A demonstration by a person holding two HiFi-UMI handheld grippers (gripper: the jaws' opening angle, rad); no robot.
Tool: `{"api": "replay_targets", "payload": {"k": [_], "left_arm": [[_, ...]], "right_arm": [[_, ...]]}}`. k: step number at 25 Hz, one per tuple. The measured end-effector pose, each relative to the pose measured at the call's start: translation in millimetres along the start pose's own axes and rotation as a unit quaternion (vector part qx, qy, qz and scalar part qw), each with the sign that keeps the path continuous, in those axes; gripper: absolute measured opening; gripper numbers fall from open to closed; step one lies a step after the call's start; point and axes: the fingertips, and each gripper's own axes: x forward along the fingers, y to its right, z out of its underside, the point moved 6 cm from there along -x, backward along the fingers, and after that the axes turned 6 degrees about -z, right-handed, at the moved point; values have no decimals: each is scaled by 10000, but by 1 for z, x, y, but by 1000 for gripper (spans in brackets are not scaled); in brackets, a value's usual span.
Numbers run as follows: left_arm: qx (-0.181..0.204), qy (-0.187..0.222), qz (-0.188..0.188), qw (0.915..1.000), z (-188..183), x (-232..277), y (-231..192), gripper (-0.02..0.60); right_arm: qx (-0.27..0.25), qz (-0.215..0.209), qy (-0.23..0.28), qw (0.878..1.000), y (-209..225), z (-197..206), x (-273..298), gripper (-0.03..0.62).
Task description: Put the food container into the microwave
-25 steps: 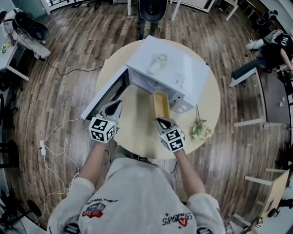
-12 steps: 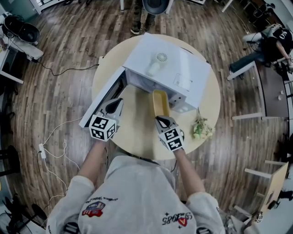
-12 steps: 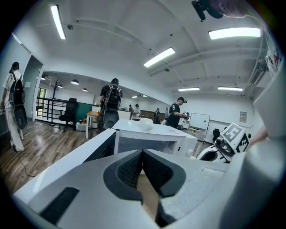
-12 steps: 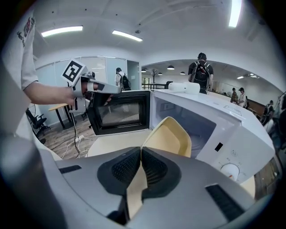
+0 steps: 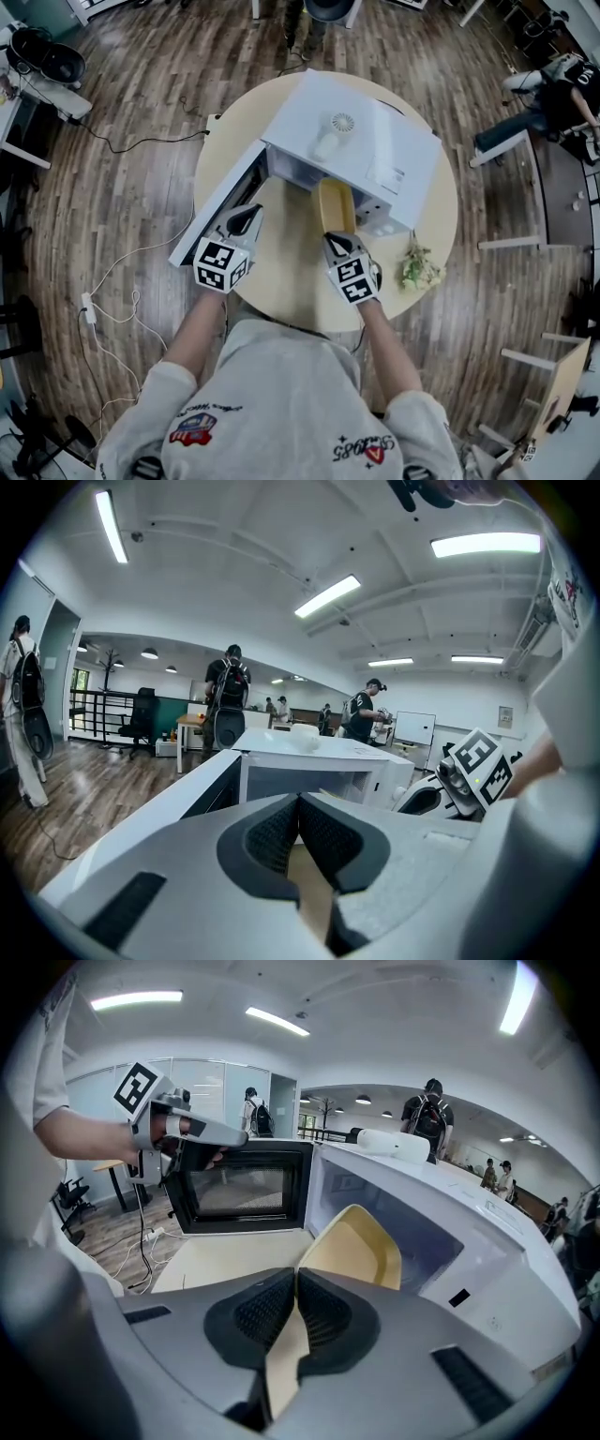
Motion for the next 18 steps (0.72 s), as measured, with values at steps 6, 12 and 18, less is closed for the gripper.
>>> {"api": "replay_targets", "payload": {"k": [6,12,18], "left_arm": [[-13,-18,4,10000,3,0,-5,5],[35,-18,-18,10000,2,-4,-11,5],[39,31,8,10000,-2,-7,-14,5]], "right_arm": [[-137,33,-141,9998,5,-2,14,18],[-362,128,-345,9987,9,-7,29,18],[-453,142,-555,9973,13,-6,45,18]]}}
